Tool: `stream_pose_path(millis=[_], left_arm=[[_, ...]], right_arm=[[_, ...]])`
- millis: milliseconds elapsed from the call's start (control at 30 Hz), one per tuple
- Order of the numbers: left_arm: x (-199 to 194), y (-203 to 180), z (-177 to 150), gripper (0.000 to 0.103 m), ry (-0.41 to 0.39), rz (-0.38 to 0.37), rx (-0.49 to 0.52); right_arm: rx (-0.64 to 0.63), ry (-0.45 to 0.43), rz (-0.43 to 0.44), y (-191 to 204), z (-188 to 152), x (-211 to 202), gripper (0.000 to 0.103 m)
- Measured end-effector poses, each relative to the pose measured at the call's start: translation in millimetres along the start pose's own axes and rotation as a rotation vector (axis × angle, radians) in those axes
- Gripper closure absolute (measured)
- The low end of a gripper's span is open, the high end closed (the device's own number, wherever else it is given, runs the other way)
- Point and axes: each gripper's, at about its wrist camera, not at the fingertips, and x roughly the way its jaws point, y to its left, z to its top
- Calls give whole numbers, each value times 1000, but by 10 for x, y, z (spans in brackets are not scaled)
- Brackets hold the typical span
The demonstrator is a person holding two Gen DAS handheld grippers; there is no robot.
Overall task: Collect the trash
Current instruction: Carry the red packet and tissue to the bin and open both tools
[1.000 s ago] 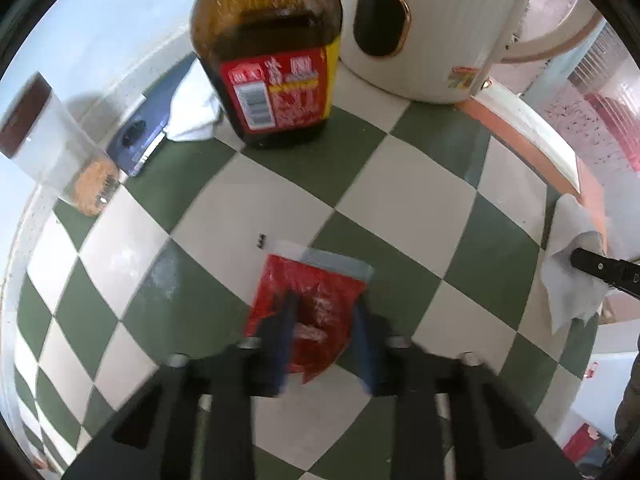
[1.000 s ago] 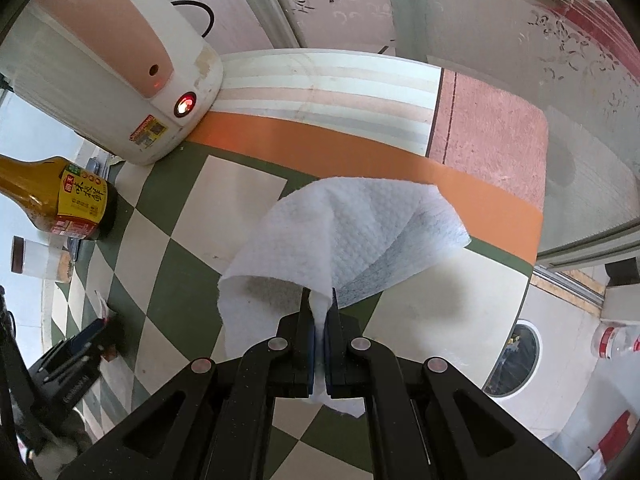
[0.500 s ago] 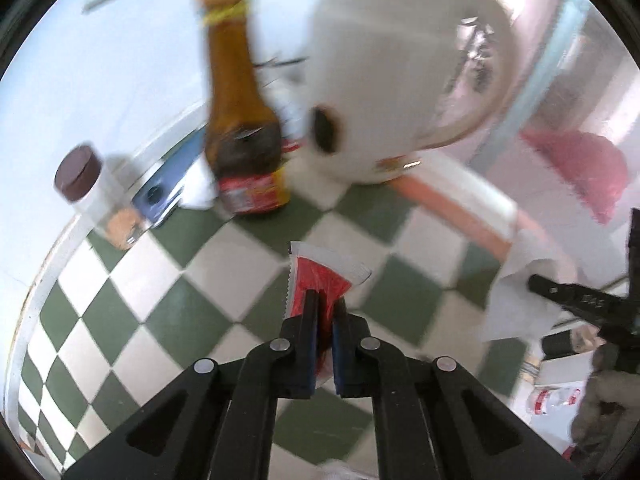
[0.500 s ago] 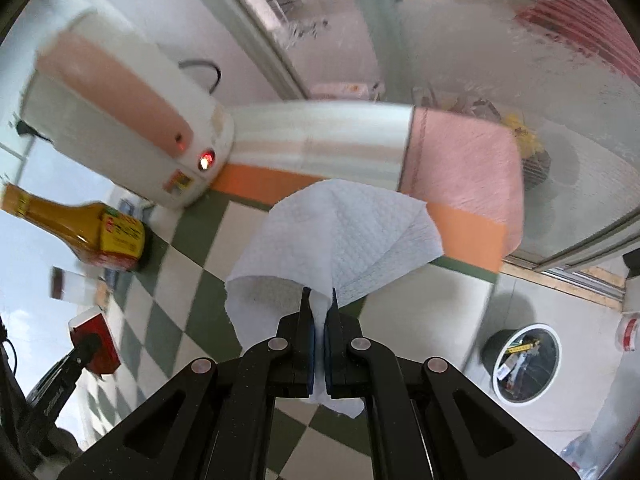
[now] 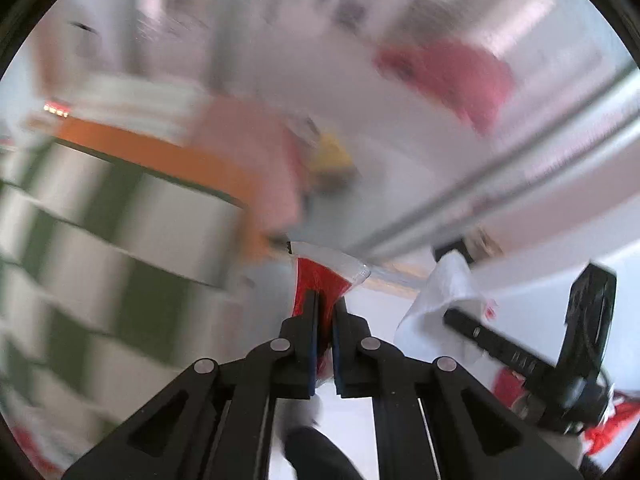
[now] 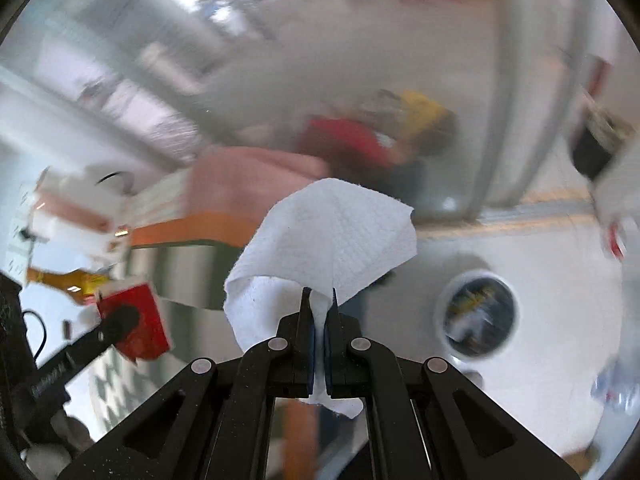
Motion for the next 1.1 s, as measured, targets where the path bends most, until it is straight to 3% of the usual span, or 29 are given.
stream_pose_path(millis=[167,333,600,767,833,900,1033,1100], left_arm=[[1597,-507,-344,100,226,-62,17],[3230,-522,-793,99,400,-64,-21],[5099,-452,-1367,98,542,9,61],[5543,-456,-1572,93,585,83,141],[5569,-500,-1603,75,573,122,174],[5521,-492,-1571,20,544,137,179],[5375,-419,-1497,15,501,152,156],[5257,-404,-1459,2,478,183,166]], right_arm=[[217,93,-42,-1532,-364,510,100],[320,197,-24,-2714,-752,1706,100],[289,266,-23,-3745,-955,3366,100],[203,333,-72,-3911,-1026,3931,93],[157,345,-99,-3931,-1046,4018,78],[140,340,-108,-3942,-1058,4009,50],[125,329,-135,-3909,-1054,3891,40],[115,318,-160,-3900,-1046,3778,15]])
